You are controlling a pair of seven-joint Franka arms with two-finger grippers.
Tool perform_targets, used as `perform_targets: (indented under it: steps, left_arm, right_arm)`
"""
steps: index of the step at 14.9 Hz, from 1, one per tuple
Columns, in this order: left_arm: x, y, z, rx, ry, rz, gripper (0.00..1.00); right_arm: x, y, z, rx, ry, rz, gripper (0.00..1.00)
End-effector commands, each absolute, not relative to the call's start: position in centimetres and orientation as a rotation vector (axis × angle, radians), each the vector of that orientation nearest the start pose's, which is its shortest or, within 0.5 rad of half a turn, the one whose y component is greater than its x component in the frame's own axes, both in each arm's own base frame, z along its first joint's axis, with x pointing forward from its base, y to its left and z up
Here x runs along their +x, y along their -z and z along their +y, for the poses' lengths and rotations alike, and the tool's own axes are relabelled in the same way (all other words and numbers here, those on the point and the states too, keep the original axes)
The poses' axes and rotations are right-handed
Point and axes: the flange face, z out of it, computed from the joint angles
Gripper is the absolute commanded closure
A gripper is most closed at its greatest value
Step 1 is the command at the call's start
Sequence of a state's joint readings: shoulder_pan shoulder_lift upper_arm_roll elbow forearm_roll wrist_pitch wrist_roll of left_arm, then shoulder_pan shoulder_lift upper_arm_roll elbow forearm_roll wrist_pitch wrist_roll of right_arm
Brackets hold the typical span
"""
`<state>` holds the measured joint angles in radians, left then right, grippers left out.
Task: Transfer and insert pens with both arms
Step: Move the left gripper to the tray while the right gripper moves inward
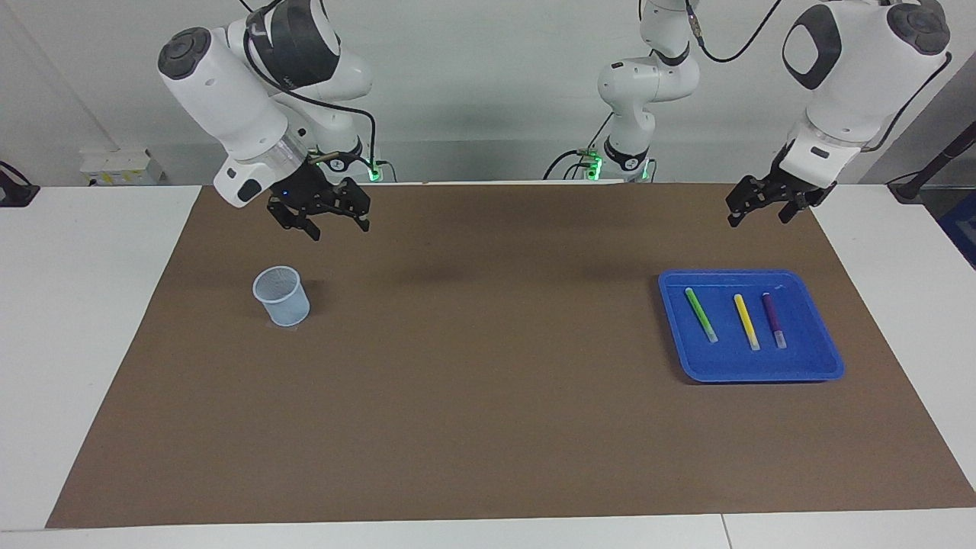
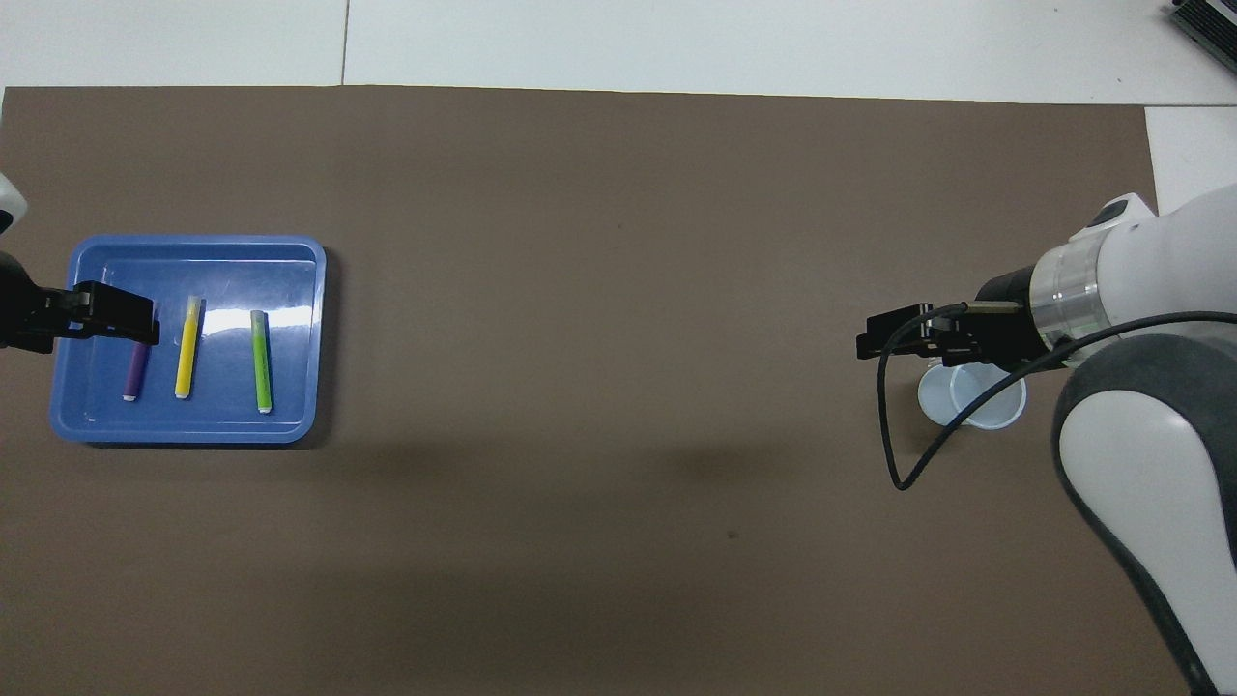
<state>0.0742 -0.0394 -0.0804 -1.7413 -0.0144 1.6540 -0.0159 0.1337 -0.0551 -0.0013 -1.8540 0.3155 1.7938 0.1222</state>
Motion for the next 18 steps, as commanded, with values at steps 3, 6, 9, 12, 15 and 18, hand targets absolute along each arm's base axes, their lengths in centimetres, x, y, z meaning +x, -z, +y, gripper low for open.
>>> perform_targets:
  steps: [3, 6, 9, 12, 15, 18]
  left_arm:
    - [53.2, -52.7, 0.0, -3.159, -0.039, -0.018, 0.0]
    - [53.4, -49.6, 0.3, -3.159, -0.013, -0.026, 0.0]
    - [53.8, -45.9, 0.6, -3.161, 0.005, -0.039, 0.0]
    - [54.4, -42.9, 1.7, -3.162, 0.017, -0.074, 0.0]
    - [55.0, -40.4, 1.8, -3.165, 0.032, -0.079, 0.0]
    - [56.1, -36.9, 1.5, -3.17, 0.025, -0.072, 0.04]
  right_arm:
    - [52.3, -53.5, 11.1, -2.742, -0.042, 0.14, 0.0]
    - [51.7, -53.5, 13.2, -2.746, -0.066, 0.109, 0.0]
    - [51.5, -53.6, 13.3, -2.747, -0.073, 0.137, 0.0]
    - [50.8, -52.6, 13.1, -2.749, -0.079, 0.15, 0.0]
    - [50.4, -52.4, 13.4, -2.748, -0.086, 0.156, 0.0]
    - [50.4, -52.8, 15.0, -2.758, -0.059, 0.106, 0.0]
